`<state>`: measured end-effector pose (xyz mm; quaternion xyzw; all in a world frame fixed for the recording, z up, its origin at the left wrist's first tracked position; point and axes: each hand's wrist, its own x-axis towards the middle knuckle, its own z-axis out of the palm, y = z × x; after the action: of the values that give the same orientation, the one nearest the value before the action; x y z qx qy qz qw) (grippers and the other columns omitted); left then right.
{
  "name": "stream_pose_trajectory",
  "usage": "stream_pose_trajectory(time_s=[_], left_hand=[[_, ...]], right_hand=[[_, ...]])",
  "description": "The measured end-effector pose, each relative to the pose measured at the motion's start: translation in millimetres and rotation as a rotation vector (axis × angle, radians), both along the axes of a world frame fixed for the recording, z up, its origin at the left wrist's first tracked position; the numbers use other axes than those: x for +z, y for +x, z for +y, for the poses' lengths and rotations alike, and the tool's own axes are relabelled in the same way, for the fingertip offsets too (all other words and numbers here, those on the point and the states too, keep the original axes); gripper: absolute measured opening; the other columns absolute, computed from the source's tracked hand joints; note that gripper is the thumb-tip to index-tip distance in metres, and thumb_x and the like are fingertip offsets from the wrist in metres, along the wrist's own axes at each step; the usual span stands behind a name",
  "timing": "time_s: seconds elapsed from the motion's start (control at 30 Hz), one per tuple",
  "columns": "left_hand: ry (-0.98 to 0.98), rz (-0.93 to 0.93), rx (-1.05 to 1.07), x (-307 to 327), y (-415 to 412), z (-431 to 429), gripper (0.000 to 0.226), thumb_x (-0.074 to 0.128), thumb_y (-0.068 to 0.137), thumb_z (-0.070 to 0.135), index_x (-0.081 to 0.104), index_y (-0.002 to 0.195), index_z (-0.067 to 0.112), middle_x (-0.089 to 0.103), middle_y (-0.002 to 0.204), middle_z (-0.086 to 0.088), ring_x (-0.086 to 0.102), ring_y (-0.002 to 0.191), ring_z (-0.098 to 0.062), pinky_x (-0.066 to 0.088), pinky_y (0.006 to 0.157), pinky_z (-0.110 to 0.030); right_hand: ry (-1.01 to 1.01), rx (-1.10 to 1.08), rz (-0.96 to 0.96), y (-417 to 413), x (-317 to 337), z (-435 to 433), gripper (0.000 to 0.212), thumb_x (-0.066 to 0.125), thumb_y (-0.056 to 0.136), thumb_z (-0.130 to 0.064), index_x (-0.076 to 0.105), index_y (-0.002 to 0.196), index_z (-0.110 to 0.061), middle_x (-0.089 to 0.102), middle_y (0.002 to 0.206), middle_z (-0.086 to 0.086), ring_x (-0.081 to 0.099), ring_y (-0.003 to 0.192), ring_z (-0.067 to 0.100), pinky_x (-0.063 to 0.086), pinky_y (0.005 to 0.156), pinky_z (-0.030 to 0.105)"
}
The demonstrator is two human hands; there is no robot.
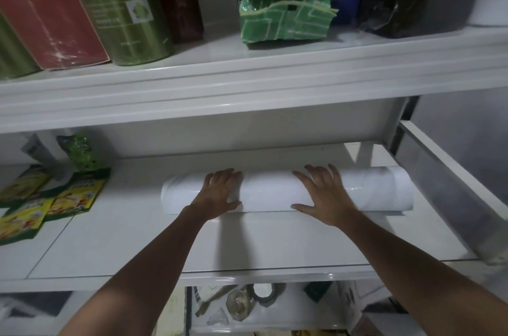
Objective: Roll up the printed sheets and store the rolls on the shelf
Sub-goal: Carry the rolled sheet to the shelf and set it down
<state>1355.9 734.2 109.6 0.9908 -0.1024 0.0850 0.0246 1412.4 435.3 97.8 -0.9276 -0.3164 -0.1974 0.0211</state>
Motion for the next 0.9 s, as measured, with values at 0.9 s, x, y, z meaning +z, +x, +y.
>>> stream_pose_trajectory(time_s=[0.9], left_hand=[[-0.040,0.093,0.031,21,-6,7,0.096,0.024,0.064,0.080,0.031,0.140,0.021,0.038,0.142,-0.005,0.030,0.130,-0.025,0.016,0.107,-0.037]], right_hand=[[0.020,-0.007,-0.012,-9,8,5,0.064,0.036,0.083,-0.062,0.051,0.127,-0.018,0.055,0.121,0.014,0.052,0.102,0.033,0.031,0.100,0.052]])
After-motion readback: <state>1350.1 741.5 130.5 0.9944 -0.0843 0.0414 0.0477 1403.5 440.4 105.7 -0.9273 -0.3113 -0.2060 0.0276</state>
